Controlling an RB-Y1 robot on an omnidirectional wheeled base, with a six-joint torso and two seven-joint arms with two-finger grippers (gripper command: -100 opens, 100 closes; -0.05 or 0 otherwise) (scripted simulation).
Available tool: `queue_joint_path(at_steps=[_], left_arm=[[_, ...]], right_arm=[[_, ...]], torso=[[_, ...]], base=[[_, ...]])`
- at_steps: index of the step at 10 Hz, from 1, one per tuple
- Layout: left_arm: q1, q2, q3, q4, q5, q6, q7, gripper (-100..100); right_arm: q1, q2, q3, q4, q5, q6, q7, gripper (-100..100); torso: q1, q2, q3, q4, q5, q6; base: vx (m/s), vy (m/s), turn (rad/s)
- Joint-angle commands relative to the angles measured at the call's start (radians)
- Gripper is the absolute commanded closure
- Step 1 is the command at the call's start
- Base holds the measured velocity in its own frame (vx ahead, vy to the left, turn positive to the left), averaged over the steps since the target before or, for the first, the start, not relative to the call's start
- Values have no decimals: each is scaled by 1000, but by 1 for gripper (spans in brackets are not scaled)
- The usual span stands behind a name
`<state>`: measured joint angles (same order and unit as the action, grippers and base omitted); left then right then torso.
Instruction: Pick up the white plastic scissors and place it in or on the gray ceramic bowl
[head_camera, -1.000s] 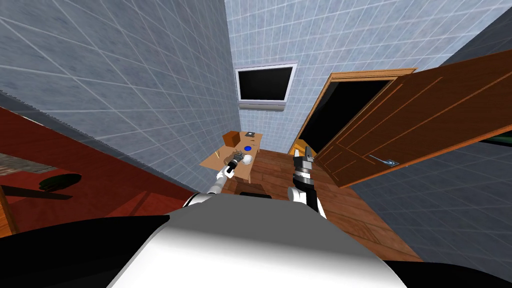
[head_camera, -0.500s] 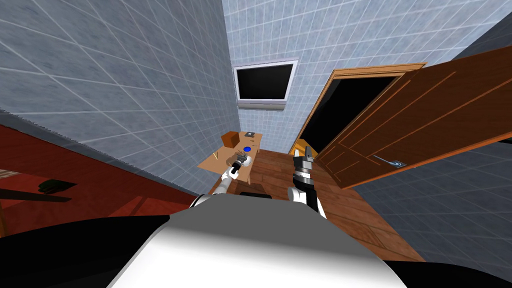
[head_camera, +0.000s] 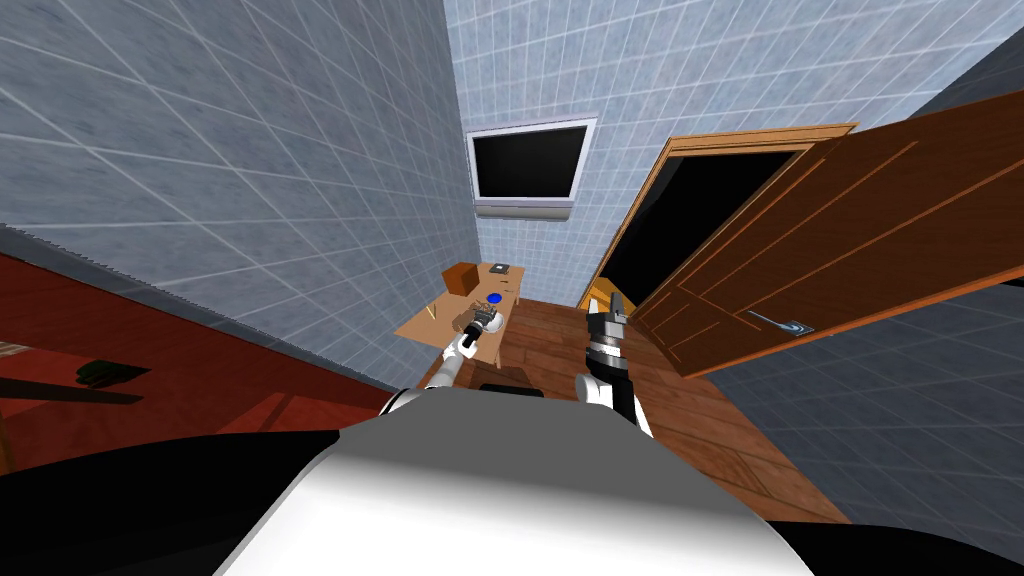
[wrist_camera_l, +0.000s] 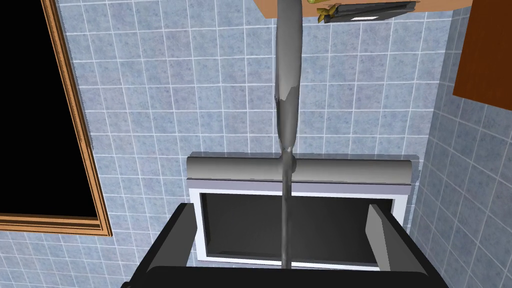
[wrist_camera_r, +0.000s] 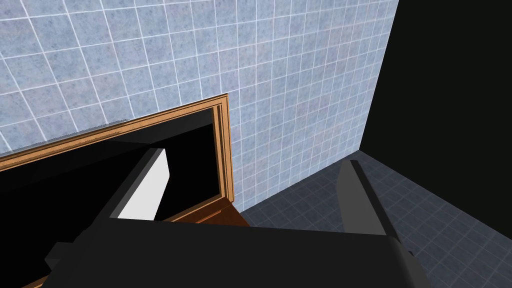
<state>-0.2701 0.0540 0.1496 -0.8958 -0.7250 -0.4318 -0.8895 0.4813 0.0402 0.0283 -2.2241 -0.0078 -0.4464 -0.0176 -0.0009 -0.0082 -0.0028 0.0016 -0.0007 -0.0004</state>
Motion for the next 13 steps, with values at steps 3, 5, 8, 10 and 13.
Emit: queue_joint_path(at_steps=[3, 5, 8, 10, 13], left_arm=[[-28, 45, -6, 11, -17, 6, 63, -100], [-56, 91, -11, 21, -35, 12, 126, -100], [-84, 136, -17, 32, -52, 17, 189, -100], [-113, 181, -23, 42, -69, 23, 250, -100], [-141, 227, -29, 53, -87, 29, 310, -100]], right_arm=[[0, 0, 0, 0, 0, 0, 0, 0], [0, 0, 0, 0, 0, 0, 0, 0], [0, 0, 0, 0, 0, 0, 0, 0], [0, 0, 0, 0, 0, 0, 0, 0], [0, 0, 0, 0, 0, 0, 0, 0]], torso=[[-1, 1, 1, 0, 0, 0], [-3, 4, 2, 1, -1, 0], [-5, 4, 2, 1, -1, 0], [-3, 3, 2, 1, -1, 0], [-2, 3, 2, 1, 0, 0]], base=[[-27, -25, -12], [-64, -70, -22], [-52, -78, -14], [-44, -52, -19], [-42, -44, -17]])
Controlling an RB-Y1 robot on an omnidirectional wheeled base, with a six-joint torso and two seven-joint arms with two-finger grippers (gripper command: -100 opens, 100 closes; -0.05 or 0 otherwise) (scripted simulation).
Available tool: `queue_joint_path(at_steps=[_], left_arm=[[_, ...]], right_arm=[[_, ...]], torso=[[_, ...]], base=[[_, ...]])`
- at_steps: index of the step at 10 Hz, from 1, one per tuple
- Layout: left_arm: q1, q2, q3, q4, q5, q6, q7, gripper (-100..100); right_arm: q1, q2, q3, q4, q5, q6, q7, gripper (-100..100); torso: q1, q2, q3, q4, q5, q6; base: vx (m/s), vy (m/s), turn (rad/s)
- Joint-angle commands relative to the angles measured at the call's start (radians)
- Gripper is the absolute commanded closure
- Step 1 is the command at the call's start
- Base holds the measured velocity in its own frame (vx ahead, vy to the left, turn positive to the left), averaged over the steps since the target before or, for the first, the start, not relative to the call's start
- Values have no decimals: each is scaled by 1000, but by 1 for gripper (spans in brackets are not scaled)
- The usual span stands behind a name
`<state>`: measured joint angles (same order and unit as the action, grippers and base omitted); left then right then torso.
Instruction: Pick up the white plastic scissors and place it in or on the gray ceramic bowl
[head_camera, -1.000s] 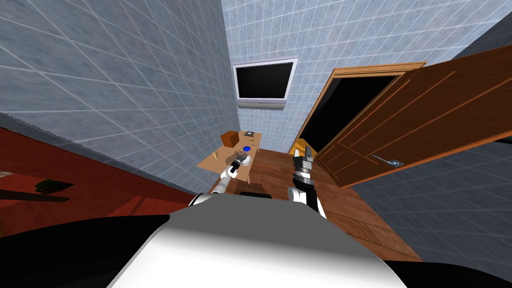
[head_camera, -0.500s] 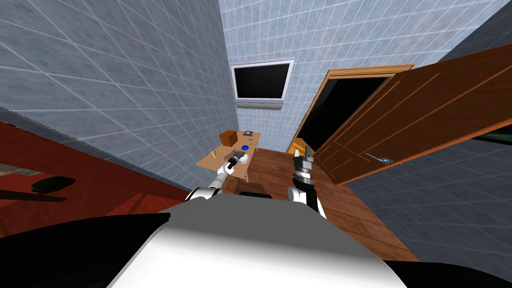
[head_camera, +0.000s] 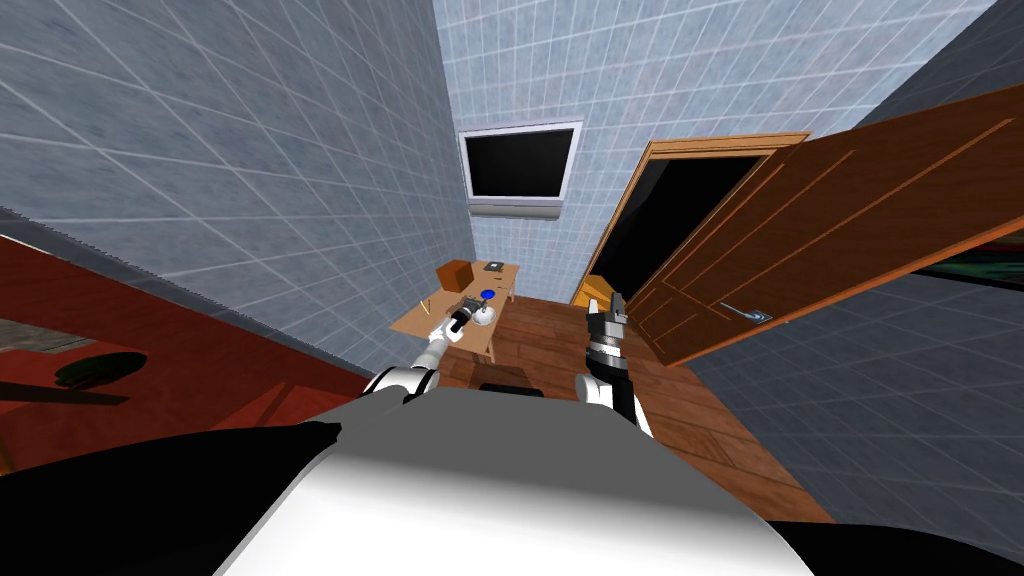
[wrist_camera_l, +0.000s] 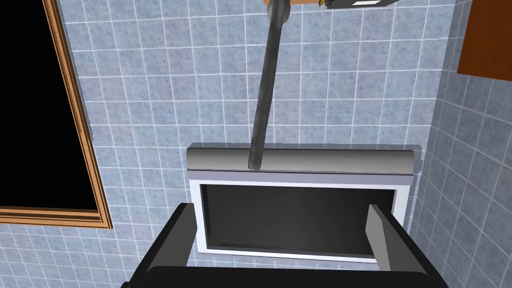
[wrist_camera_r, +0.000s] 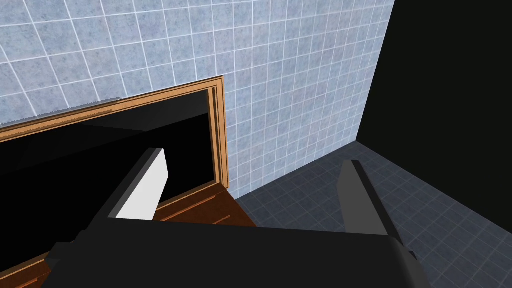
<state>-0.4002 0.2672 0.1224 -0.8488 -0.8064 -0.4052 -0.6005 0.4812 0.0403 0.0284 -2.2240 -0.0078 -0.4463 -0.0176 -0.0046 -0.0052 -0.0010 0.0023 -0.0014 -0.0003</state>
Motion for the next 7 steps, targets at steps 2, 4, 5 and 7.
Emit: queue_joint_path(at_steps=[2, 4, 5, 7], left_arm=[[-1, 2, 0, 0, -1, 1, 6, 0], [-1, 2, 0, 0, -1, 1, 6, 0], [-1, 2, 0, 0, -1, 1, 6, 0], [-1, 2, 0, 0, -1, 1, 6, 0]], right_arm=[[0, 0, 0, 0, 0, 0, 0, 0], [0, 0, 0, 0, 0, 0, 0, 0], [0, 0, 0, 0, 0, 0, 0, 0], [0, 0, 0, 0, 0, 0, 0, 0]], torso=[[1, -1, -1, 0, 0, 0], [4, -3, -2, -1, 1, 0], [4, -3, -2, -1, 1, 0], [4, -3, -2, -1, 1, 0]], base=[[-12, -20, 1], [0, 0, 0], [0, 0, 0], [0, 0, 0]])
